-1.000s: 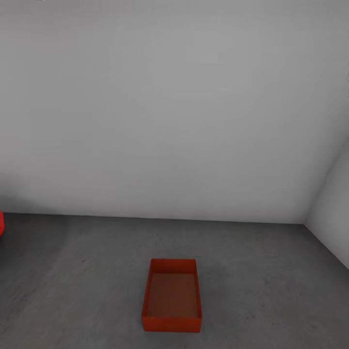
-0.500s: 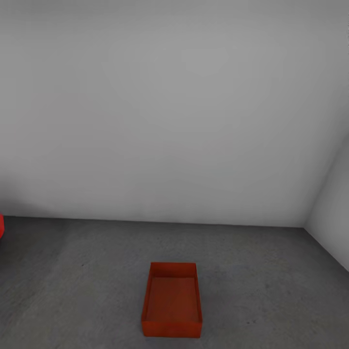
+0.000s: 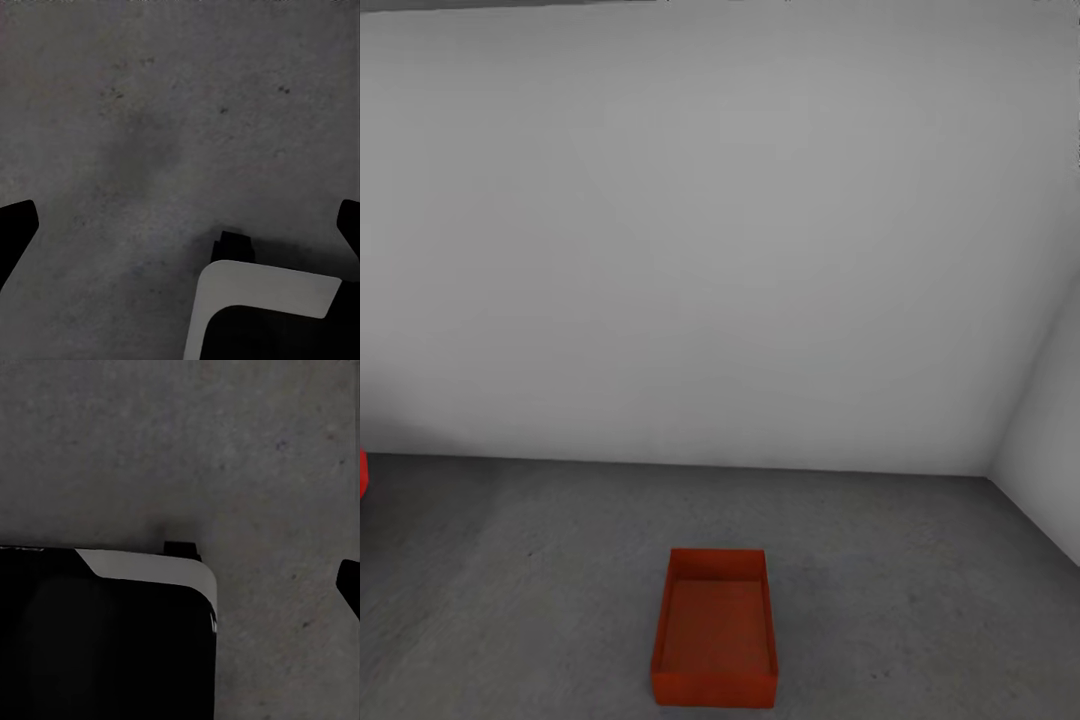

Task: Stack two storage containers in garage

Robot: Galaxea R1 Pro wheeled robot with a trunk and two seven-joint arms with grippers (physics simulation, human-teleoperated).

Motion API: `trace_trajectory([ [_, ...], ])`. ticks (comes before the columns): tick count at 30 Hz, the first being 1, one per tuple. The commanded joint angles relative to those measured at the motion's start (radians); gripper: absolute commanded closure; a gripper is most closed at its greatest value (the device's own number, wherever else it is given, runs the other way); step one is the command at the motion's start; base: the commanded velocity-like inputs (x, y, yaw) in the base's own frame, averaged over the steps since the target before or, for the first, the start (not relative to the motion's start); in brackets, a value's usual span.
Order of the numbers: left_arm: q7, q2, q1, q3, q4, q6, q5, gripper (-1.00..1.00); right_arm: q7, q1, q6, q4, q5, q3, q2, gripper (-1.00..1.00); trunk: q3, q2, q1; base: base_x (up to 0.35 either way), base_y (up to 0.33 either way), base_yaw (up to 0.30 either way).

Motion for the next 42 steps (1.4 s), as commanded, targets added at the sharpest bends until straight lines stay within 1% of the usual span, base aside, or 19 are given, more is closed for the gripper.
trace_trajectory([
  [1, 0.001, 0.0, -0.001, -0.001, 0.0, 0.003, 0.009, -1.0, -0.001, -0.001, -0.005, 0.003, -0.007, 0.008, 0.0, -1.0, 0.0, -0.001, 0.0, 0.0, 0.0, 0.0],
  [8, 0.001, 0.0, -0.001, -0.001, 0.0, 0.003, 0.009, -1.0, 0.006, -0.001, -0.005, 0.003, -0.002, 0.009, -0.006, -1.0, 0.012, -0.001, 0.0, 0.0, 0.0, -0.006],
  [12, 0.001, 0.0, -0.001, -0.001, 0.0, 0.003, 0.009, -1.0, 0.007, -0.001, -0.005, 0.003, -0.002, 0.009, -0.008, -1.0, 0.017, -0.001, 0.0, 0.0, 0.0, -0.123],
  [27, 0.001, -0.001, -0.001, -0.001, 0.0, 0.003, 0.01, -1.0, 0.007, -0.001, -0.005, 0.003, -0.006, 0.008, -0.009, -1.0, 0.023, -0.001, 0.0, 0.0, 0.0, -0.262],
  [30, 0.001, -0.002, 0.0, 0.002, 0.002, 0.005, 0.016, -1.0, 0.007, -0.002, -0.005, 0.003, -0.006, 0.008, -0.009, -1.0, 0.023, -0.001, 0.0, 0.0, 0.0, -0.282],
  [31, 0.001, -0.002, 0.008, 0.003, 0.003, 0.006, 0.018, -1.0, 0.007, -0.002, -0.005, 0.003, -0.007, 0.008, -0.009, -1.0, 0.023, -0.001, 0.0, 0.0, 0.0, -0.282],
  [32, 0.0, -0.001, 0.03, 0.004, 0.004, 0.005, 0.019, -1.0, 0.007, -0.002, -0.004, 0.003, -0.007, 0.008, -0.009, -1.0, 0.023, -0.001, 0.0, 0.0, 0.0, -0.282],
  [33, -0.001, 0.002, 0.078, 0.004, 0.004, -0.001, 0.019, -1.0, 0.007, -0.002, -0.004, 0.003, -0.007, 0.008, -0.009, -1.0, 0.023, -0.001, 0.0, 0.0, 0.0, -0.282],
  [34, -0.001, 0.003, 0.094, 0.004, 0.004, -0.006, 0.019, -1.0, 0.007, -0.002, -0.004, 0.003, -0.006, 0.008, -0.009, -1.0, 0.023, -0.001, 0.0, 0.0, 0.0, -0.282],
  [35, -0.002, 0.005, 0.134, 0.005, 0.004, -0.039, 0.02, -1.0, 0.007, -0.002, -0.004, 0.003, -0.006, 0.008, -0.01, -1.0, 0.023, -0.001, 0.0, 0.0, 0.0, -0.283],
  [36, -0.002, 0.005, 0.143, 0.005, 0.004, -0.054, 0.02, -1.0, 0.007, -0.002, -0.004, 0.003, -0.006, 0.008, -0.01, -1.0, 0.023, -0.001, 0.0, 0.0, 0.0, -0.283],
  [37, -0.003, 0.005, 0.163, 0.005, 0.004, -0.103, 0.021, -1.0, 0.007, -0.002, -0.004, 0.003, -0.006, 0.008, -0.01, -1.0, 0.023, -0.001, 0.0, 0.0, 0.0, -0.283],
  [40, -0.003, 0.005, 0.18, 0.005, 0.005, -0.15, 0.023, -1.0, 0.007, -0.001, -0.004, 0.003, -0.007, 0.008, -0.01, -1.0, 0.023, -0.001, 0.0, 0.0, 0.0, -0.282],
  [42, -0.003, 0.006, 0.185, 0.005, 0.005, -0.164, 0.032, -1.0, 0.006, -0.002, -0.004, 0.003, -0.007, 0.008, -0.01, -1.0, 0.023, -0.001, 0.0, 0.0, 0.0, -0.282],
])
